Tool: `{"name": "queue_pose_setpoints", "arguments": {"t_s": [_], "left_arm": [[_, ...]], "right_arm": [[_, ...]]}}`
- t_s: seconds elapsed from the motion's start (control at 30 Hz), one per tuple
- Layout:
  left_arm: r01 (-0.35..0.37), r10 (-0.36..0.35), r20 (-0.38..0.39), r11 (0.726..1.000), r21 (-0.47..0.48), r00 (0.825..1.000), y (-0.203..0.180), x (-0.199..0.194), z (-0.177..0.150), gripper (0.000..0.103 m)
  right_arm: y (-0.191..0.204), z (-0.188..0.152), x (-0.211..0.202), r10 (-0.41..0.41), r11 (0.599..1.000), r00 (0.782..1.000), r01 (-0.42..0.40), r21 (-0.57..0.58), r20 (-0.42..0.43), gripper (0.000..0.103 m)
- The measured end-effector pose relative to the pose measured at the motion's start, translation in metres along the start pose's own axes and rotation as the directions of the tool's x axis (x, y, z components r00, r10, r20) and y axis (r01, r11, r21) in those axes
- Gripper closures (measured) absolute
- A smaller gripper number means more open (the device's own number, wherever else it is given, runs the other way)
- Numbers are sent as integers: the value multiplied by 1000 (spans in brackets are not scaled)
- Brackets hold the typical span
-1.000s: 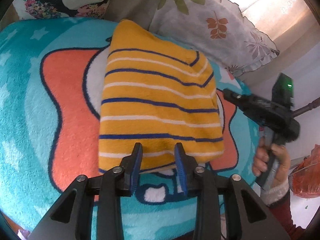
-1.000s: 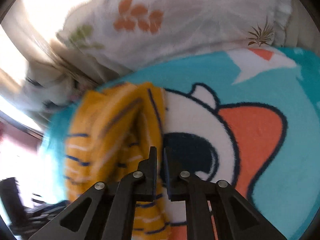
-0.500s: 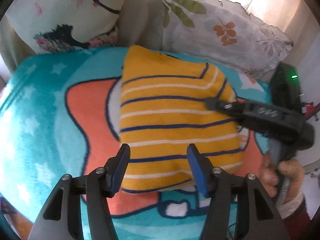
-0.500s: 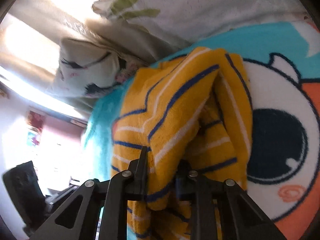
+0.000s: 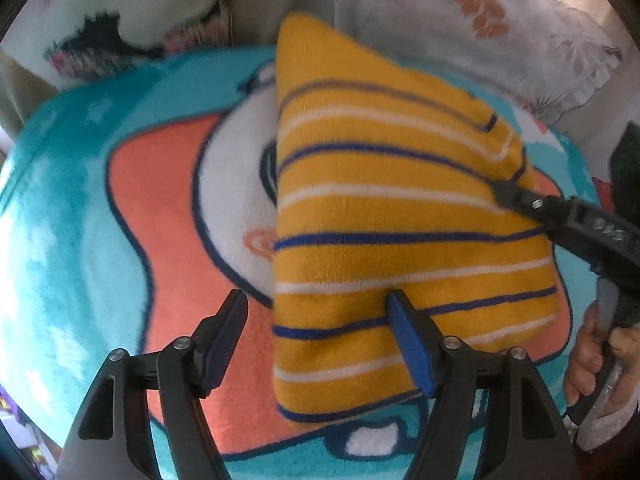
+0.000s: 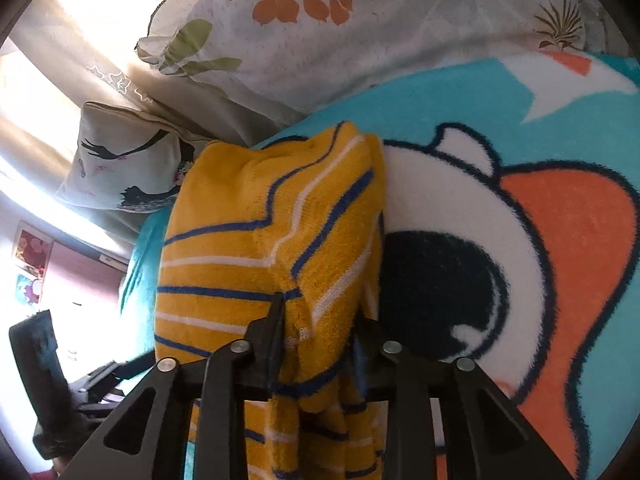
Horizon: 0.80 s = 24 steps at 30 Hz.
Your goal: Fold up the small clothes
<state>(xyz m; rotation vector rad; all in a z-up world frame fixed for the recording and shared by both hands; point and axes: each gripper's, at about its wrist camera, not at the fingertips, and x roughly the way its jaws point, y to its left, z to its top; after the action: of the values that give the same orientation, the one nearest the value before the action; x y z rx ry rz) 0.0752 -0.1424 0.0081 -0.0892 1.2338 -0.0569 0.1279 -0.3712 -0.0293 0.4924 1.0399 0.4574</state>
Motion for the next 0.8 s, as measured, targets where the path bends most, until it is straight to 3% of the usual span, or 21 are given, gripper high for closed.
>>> {"name": "queue_pose_setpoints", "arguments": {"t_s": [0.23, 0.3, 0.43, 0.53, 0.67, 0.8], "left_arm": [[24, -25, 59, 1000, 12, 998, -3, -26, -7, 32], [21, -21, 84, 1000, 5, 996, -1, -36, -11, 31], [7, -3, 117, 999, -31, 993, 7, -50, -19, 29], [7, 0, 125, 998, -57, 992, 13, -55, -25, 29], [10, 1, 145, 997, -76, 989, 18, -62, -35, 29], [5, 11, 180, 996, -90, 984, 24, -75, -44, 29]], "right_arm": [[-3, -1, -20, -94, 995, 995, 95, -30, 44, 73], [-9, 1, -25, -96, 995, 995, 96, 0, 37, 67], [9, 3, -54, -182, 982, 975, 188, -35, 128, 63], [31, 3, -69, -79, 994, 981, 92, -65, 174, 63], [54, -2, -46, 4, 994, 995, 7, -113, 102, 63], [43, -9, 0, -108, 989, 994, 105, -101, -24, 58]]}}
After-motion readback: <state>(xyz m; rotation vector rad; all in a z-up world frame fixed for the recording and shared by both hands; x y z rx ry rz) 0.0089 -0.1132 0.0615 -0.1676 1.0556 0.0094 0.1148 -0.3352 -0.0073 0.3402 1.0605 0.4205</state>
